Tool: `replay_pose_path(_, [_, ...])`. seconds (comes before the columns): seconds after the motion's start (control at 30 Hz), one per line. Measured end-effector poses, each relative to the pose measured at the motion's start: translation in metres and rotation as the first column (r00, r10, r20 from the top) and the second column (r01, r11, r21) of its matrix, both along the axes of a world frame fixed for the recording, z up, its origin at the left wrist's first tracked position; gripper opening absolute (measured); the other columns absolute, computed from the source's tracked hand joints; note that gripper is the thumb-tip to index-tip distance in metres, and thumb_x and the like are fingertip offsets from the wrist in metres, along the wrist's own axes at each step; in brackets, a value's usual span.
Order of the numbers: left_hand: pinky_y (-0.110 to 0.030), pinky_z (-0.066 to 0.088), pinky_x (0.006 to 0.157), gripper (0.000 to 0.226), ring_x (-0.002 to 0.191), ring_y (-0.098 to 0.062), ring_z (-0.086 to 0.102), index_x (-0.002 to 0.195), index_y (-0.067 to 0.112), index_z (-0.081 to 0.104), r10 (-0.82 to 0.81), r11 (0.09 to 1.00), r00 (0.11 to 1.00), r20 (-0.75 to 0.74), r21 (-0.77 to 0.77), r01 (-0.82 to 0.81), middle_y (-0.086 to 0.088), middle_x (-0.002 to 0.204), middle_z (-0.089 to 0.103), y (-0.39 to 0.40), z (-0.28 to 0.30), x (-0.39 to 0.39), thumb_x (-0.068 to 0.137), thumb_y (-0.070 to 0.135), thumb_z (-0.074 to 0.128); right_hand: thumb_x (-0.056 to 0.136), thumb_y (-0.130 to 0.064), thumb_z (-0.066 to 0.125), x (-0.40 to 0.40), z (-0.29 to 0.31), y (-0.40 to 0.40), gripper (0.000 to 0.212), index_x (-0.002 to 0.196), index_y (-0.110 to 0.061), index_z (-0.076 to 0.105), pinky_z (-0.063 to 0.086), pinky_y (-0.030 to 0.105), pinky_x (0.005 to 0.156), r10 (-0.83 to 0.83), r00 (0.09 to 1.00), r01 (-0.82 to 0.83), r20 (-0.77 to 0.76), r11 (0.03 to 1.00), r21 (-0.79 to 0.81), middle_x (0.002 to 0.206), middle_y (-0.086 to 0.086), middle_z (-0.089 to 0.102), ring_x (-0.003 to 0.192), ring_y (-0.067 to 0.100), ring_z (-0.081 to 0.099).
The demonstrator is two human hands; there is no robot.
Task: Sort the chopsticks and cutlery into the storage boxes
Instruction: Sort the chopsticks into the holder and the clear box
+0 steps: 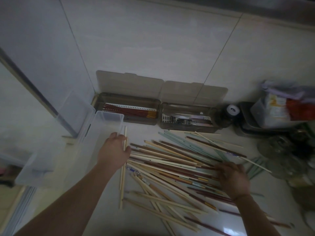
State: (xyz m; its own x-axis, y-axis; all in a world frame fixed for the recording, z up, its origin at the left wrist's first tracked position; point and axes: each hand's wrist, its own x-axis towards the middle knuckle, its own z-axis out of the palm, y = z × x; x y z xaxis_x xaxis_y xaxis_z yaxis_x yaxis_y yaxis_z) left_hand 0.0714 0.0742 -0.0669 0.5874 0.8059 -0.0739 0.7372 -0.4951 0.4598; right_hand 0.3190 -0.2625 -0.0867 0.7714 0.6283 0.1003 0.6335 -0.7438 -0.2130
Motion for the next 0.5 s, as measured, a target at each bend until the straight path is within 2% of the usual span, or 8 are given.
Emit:
replay_pose_path(0.17, [-0.04, 0.053, 0.08, 0.037, 0.095, -0.033, 0.06, 0.112, 0.012, 0.065, -0.007, 1.0, 1.0, 0.008, 0.007, 0.007, -0.011, 0.113, 0.054, 0.001, -0.001, 0.0, 0.081, 0.032, 0.069, 0.07, -0.006, 0.081, 0.001, 0.002, -0.003, 0.022, 0.086, -0.02, 0.076, 0.05, 0.043, 0.075, 0.006, 1.0, -0.006, 0.005, 1.0, 0.006, 0.092, 0.004, 0.07, 0.088, 0.037, 0.054])
replay_pose_path(0.3, [-0.039, 0.052, 0.078, 0.037, 0.095, -0.032, 0.06, 0.112, 0.014, 0.064, -0.003, 1.0, 1.0, 0.012, 0.006, 0.003, -0.009, 0.111, 0.055, 0.001, -0.001, -0.002, 0.081, 0.033, 0.068, 0.071, 0.005, 0.078, 0.014, 0.011, -0.009, 0.02, 0.084, -0.01, 0.074, 0.048, 0.044, 0.079, 0.054, 0.998, -0.057, 0.027, 0.99, 0.128, 0.088, 0.01, 0.069, 0.087, 0.037, 0.057])
replay_pose_path(0.37, [-0.038, 0.052, 0.077, 0.037, 0.095, -0.032, 0.06, 0.112, 0.015, 0.064, -0.004, 1.0, 1.0, 0.009, 0.006, 0.004, -0.008, 0.112, 0.054, 0.001, 0.0, -0.001, 0.081, 0.034, 0.068, 0.079, 0.006, 0.07, 0.023, 0.021, -0.009, 0.017, 0.086, -0.009, 0.072, 0.047, 0.033, 0.085, 0.005, 0.991, 0.027, -0.133, 0.972, 0.235, 0.091, 0.013, 0.068, 0.087, 0.026, 0.059])
replay_pose_path(0.4, [-0.038, 0.052, 0.077, 0.037, 0.094, -0.031, 0.061, 0.111, 0.015, 0.064, -0.005, 1.0, 1.0, 0.009, 0.007, 0.005, -0.008, 0.112, 0.054, 0.001, 0.0, -0.001, 0.081, 0.035, 0.068, 0.084, 0.004, 0.065, 0.027, 0.026, -0.009, 0.017, 0.089, -0.012, 0.069, 0.046, 0.02, 0.081, -0.038, 0.967, 0.113, -0.25, 0.95, 0.292, 0.091, 0.014, 0.067, 0.081, 0.015, 0.061])
replay_pose_path(0.43, [-0.038, 0.052, 0.076, 0.036, 0.093, -0.031, 0.061, 0.111, 0.015, 0.064, -0.007, 1.0, 1.0, 0.012, 0.008, 0.007, -0.008, 0.111, 0.054, 0.001, 0.0, -0.001, 0.081, 0.035, 0.068, 0.089, -0.001, 0.061, 0.031, 0.031, -0.009, 0.016, 0.091, -0.015, 0.067, 0.047, 0.014, 0.071, -0.075, 0.928, 0.206, -0.365, 0.919, 0.335, 0.089, 0.014, 0.068, 0.073, 0.008, 0.061])
replay_pose_path(0.5, [-0.038, 0.052, 0.077, 0.035, 0.094, -0.032, 0.06, 0.11, 0.014, 0.064, -0.006, 1.0, 1.0, 0.018, 0.007, 0.006, -0.009, 0.11, 0.054, 0.002, 0.0, -0.001, 0.081, 0.034, 0.067, 0.096, -0.006, 0.052, 0.035, 0.04, -0.004, 0.018, 0.093, -0.019, 0.064, 0.05, 0.022, 0.06, -0.072, 0.837, 0.354, -0.542, 0.827, 0.437, 0.082, 0.007, 0.069, 0.067, 0.013, 0.062])
